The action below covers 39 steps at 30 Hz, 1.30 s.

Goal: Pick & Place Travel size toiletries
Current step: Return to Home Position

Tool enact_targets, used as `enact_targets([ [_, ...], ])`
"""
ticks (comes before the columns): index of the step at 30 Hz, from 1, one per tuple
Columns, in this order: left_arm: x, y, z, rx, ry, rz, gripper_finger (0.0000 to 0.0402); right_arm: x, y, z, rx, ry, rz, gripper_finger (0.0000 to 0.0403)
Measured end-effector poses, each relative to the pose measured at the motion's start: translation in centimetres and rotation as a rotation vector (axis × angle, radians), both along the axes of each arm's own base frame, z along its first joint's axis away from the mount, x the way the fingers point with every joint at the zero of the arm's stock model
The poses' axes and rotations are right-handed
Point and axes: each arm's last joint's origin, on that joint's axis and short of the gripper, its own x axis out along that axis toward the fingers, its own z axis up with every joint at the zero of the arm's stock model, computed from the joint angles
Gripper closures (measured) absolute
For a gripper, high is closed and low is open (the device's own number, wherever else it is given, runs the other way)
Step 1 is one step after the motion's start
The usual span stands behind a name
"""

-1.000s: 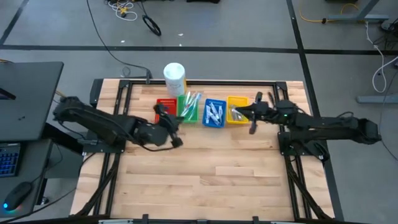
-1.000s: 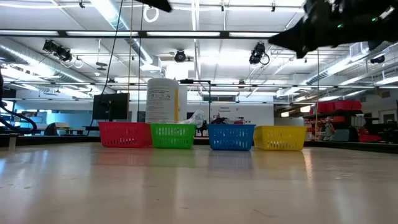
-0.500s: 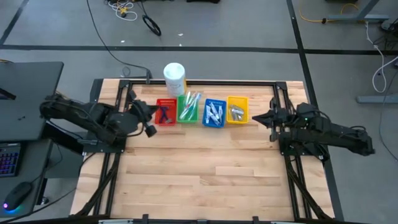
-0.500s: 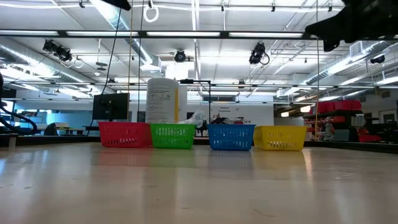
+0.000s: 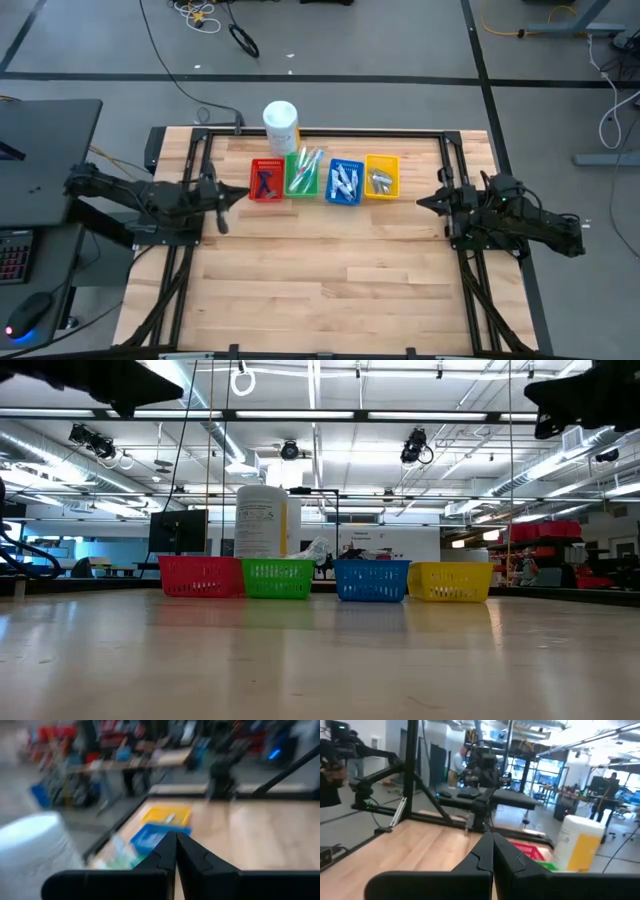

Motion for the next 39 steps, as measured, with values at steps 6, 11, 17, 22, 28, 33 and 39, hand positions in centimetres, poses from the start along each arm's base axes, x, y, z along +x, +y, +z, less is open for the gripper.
enact_targets([
  [6,-2.5,0.5,-2.3,0.022,-0.173,-0.116,0.0397,0.3,0.0,-0.9,0.0,0.033,0.027,0.0403],
  [11,-3.7,0.7,-4.0,0.062,-0.232,-0.163,0.0391,0.4,0.1,-1.2,-0.006,0.044,0.054,0.0403],
  [17,-3.3,0.5,-5.4,0.08,-0.213,-0.189,0.0397,0.9,0.2,-2.8,-0.002,0.064,0.14,0.0403],
  [22,-3.1,0.3,-5.8,0.051,-0.209,-0.256,0.0391,1.5,0.0,-3.9,0.011,0.031,0.144,0.0403],
  [28,-3.1,0.1,-6.0,0.033,-0.197,-0.316,0.0397,1.9,-0.1,-5.0,0.061,-0.032,0.152,0.0403],
  [33,-3.1,0.1,-6.0,-0.007,-0.202,-0.316,0.0387,1.9,0.0,-4.9,0.078,-0.037,0.155,0.0403],
  [39,-3.1,0.1,-6.2,-0.056,-0.198,-0.314,0.0368,1.9,-0.1,-4.9,0.134,-0.024,0.16,0.0398],
])
